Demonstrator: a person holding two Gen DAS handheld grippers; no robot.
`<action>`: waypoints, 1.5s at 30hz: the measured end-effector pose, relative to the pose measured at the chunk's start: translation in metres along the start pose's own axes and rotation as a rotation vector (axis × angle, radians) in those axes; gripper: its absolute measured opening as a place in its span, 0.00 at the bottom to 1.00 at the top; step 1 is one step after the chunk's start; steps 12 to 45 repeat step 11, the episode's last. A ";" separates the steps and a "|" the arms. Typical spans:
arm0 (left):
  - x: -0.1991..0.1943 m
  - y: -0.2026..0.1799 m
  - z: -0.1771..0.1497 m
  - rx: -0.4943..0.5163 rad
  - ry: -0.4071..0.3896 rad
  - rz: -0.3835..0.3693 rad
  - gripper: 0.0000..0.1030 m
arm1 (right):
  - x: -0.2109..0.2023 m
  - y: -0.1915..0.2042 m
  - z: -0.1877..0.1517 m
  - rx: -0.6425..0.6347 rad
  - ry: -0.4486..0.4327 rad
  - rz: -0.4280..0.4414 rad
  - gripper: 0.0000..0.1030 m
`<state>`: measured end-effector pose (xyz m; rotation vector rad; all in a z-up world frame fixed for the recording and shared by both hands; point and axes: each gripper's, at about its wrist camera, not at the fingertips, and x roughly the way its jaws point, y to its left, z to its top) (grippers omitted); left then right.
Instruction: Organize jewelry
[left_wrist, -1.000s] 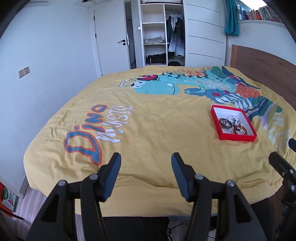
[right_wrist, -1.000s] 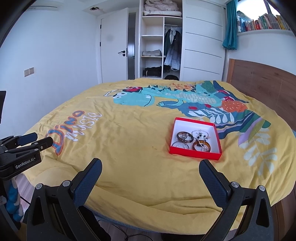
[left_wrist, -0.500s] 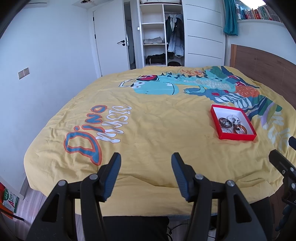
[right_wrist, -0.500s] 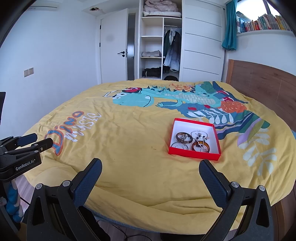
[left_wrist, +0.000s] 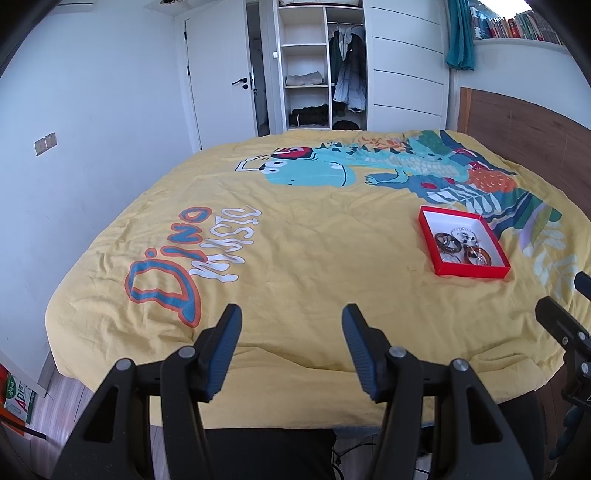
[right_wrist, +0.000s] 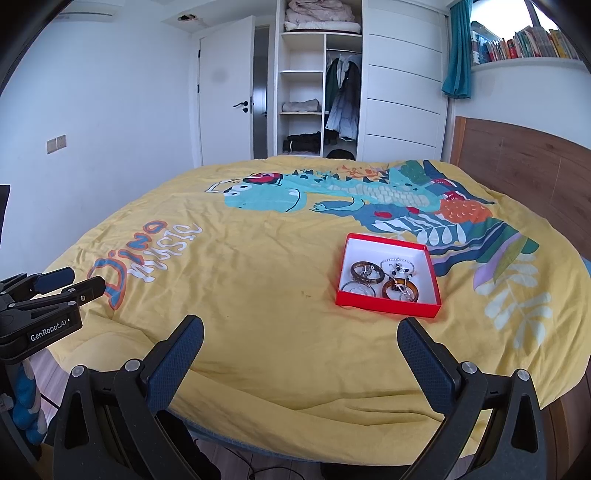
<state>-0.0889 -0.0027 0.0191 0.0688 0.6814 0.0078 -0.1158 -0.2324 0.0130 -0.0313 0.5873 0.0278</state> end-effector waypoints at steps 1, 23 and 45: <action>0.000 0.001 0.000 -0.002 0.000 0.000 0.53 | 0.000 0.000 0.000 -0.001 0.000 0.000 1.00; 0.000 -0.002 -0.001 -0.002 0.000 -0.001 0.53 | 0.000 -0.001 0.000 -0.001 0.001 0.001 1.00; 0.000 -0.002 -0.001 -0.002 0.000 -0.001 0.53 | 0.000 -0.001 0.000 -0.001 0.001 0.001 1.00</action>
